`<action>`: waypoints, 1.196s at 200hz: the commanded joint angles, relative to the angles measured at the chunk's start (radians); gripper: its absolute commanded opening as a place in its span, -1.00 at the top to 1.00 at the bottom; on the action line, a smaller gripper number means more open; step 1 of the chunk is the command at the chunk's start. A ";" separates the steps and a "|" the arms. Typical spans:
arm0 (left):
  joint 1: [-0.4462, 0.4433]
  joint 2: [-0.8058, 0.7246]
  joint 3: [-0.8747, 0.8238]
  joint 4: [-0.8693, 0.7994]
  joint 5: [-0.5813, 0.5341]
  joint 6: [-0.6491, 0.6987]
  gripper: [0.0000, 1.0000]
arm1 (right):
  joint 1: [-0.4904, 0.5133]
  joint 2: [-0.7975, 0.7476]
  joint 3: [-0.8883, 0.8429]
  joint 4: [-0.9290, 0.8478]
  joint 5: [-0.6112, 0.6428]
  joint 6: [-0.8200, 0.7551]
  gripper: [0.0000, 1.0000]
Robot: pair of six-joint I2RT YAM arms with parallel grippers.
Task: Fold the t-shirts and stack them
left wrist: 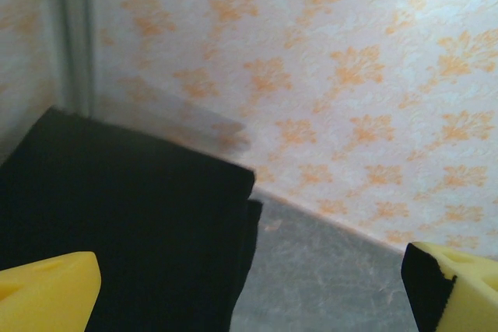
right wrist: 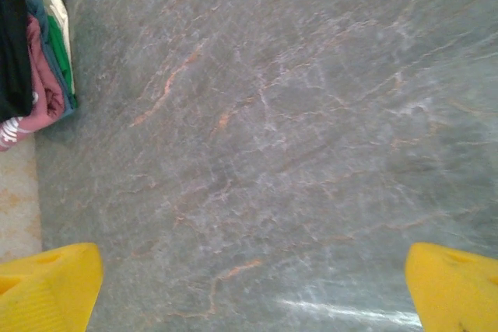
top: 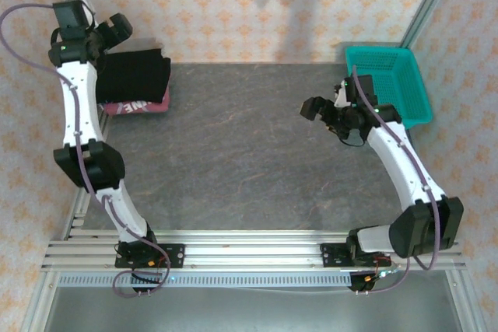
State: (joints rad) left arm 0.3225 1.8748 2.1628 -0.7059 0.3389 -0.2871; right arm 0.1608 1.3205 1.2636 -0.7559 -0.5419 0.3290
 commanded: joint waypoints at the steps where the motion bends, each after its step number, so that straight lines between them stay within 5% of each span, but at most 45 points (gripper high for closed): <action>1: -0.047 -0.173 -0.208 0.074 -0.065 0.008 -1.00 | -0.032 -0.078 -0.036 -0.082 0.066 -0.085 -0.99; 20: -0.149 -0.387 -0.482 0.160 -0.119 0.015 -1.00 | -0.094 -0.173 -0.108 -0.033 0.129 -0.107 -0.99; 57: -0.392 -0.856 -1.162 0.390 -0.411 -0.049 -1.00 | -0.176 -0.294 -0.335 0.195 0.331 -0.078 -0.99; 97: -0.433 -1.110 -1.651 0.704 -0.611 0.075 -1.00 | -0.180 -0.319 -0.636 0.610 0.550 -0.107 -0.99; 140: -0.431 -0.890 -1.763 1.023 -0.626 0.212 -1.00 | -0.180 -0.312 -0.895 1.059 0.654 -0.223 -0.99; 171: -0.432 -0.634 -1.799 1.290 -0.589 0.223 -1.00 | -0.181 -0.254 -1.009 1.364 0.547 -0.274 -0.99; 185: -0.433 -0.589 -1.761 1.267 -0.568 0.262 -1.00 | -0.181 -0.198 -1.020 1.449 0.546 -0.285 -0.99; 229: -0.412 -0.375 -1.802 1.585 -0.440 0.358 -1.00 | -0.181 0.066 -1.006 1.733 0.561 -0.325 -0.99; 239: -0.386 -0.393 -1.780 1.509 -0.438 0.314 -1.00 | -0.181 0.147 -1.004 1.806 0.580 -0.318 -0.99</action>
State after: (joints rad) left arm -0.0978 1.4582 0.3824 0.6994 -0.1482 0.0158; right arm -0.0166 1.3407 0.2436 0.7948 0.0158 0.0399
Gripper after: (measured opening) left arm 0.999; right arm 0.993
